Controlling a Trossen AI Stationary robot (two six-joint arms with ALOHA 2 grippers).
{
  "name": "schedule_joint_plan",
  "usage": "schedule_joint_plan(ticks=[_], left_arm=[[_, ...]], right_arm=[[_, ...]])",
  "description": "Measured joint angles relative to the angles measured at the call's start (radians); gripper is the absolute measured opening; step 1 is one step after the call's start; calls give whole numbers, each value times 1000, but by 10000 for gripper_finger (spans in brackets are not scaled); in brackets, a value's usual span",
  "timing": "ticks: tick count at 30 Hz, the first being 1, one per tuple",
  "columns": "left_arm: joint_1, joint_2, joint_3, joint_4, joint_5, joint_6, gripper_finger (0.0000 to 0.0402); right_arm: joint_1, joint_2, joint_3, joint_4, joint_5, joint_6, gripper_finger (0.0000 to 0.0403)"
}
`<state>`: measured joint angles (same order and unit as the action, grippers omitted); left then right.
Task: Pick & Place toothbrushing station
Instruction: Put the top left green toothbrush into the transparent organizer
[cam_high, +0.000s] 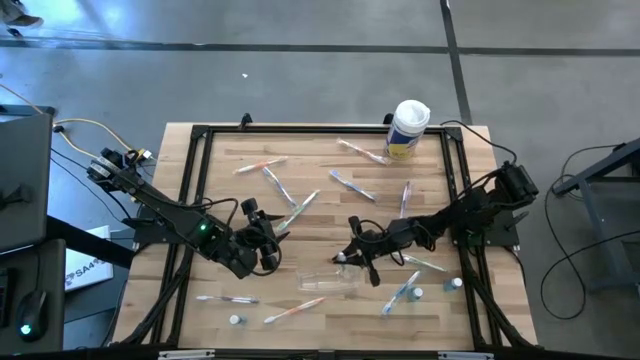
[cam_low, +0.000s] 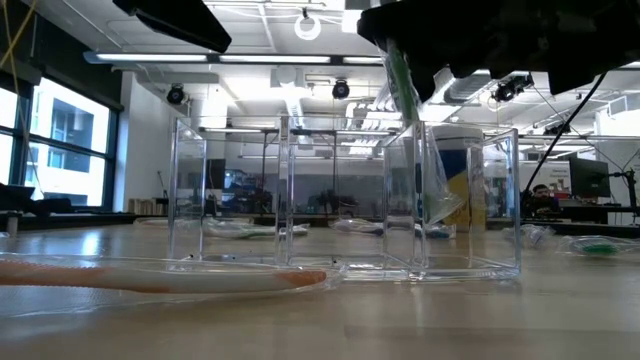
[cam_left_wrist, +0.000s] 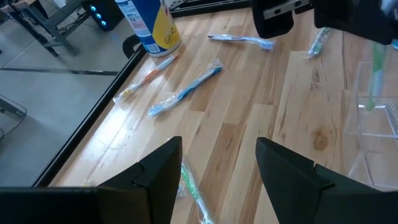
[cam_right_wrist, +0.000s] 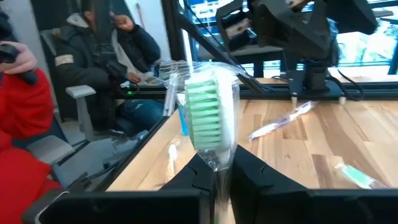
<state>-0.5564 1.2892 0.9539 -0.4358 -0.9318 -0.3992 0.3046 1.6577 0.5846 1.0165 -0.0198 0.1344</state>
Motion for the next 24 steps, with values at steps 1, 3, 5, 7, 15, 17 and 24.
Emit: schedule_joint_plan(ticks=[1,3,5,7,15,17,24], left_arm=[[0,0,0,0,0,0,203],[0,0,0,0,0,0,203],[0,0,0,0,0,0,203],[0,0,0,0,0,1,203],[0,0,0,0,0,1,203],[0,0,0,0,0,1,203],[0,0,0,0,0,1,203]], right_arm=[[0,0,0,-3,13,3,34],[0,0,0,-13,31,21,48],[0,0,0,-20,42,25,57],[0,0,0,-21,42,25,62],[0,0,0,-27,49,25,95],[0,0,0,-27,58,26,109],[0,0,0,-47,109,53,173]])
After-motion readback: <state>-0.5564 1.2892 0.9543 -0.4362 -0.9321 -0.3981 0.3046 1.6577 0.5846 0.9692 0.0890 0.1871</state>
